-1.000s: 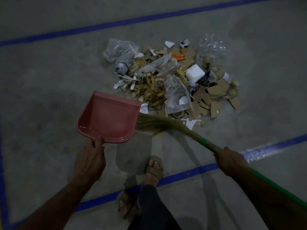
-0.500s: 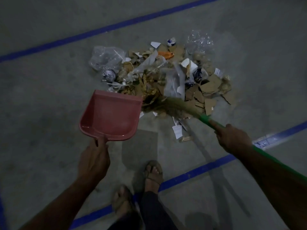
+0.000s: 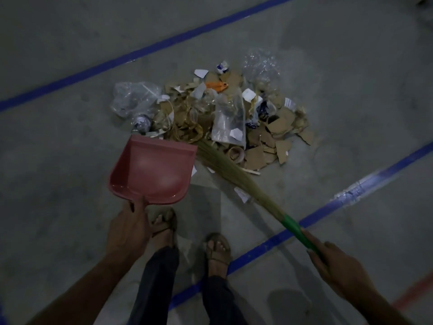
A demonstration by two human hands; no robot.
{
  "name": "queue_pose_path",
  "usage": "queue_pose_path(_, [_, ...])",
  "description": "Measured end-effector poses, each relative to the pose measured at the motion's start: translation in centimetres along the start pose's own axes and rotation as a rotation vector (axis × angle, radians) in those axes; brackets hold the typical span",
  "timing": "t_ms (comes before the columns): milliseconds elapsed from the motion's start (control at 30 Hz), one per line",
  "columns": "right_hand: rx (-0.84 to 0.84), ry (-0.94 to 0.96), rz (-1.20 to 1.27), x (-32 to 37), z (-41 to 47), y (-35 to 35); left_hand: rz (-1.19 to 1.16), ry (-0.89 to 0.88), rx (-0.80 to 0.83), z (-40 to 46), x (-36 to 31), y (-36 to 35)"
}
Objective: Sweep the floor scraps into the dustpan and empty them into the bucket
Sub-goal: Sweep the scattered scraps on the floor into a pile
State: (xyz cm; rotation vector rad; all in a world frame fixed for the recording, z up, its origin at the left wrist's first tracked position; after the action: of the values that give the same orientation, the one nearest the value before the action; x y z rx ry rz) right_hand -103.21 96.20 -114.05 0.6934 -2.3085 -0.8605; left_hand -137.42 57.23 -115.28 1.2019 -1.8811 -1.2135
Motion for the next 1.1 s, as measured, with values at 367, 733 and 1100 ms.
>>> queue_pose_path(367, [-0.334, -0.131, 0.338, 5.9, -3.2, -3.3, 0.098, -0.188, -0.008, 6.8, 1.7, 2.3])
queue_pose_path(733, [-0.177, -0.379, 0.391, 12.1, 8.1, -3.5, 0.165, -0.250, 0.036, 10.1, 4.0, 1.0])
queue_pose_path(1100, [-0.323, -0.317, 0.340, 13.7, 1.3, -5.0, 0.160, -0.269, 0.102, 10.5, 8.7, 0.4])
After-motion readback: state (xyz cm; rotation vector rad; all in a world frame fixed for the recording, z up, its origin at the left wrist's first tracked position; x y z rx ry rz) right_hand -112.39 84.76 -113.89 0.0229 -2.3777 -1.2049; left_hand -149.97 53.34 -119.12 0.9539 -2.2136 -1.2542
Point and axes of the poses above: each hand's wrist, its own z-axis towards the middle knuckle, its own y-axis out of the back of the hand, x = y × z, the point moved 4 cm from there along z, towards the middle knuckle, and after that the axes turned 11 degrees about z, right-handed, at the moved point
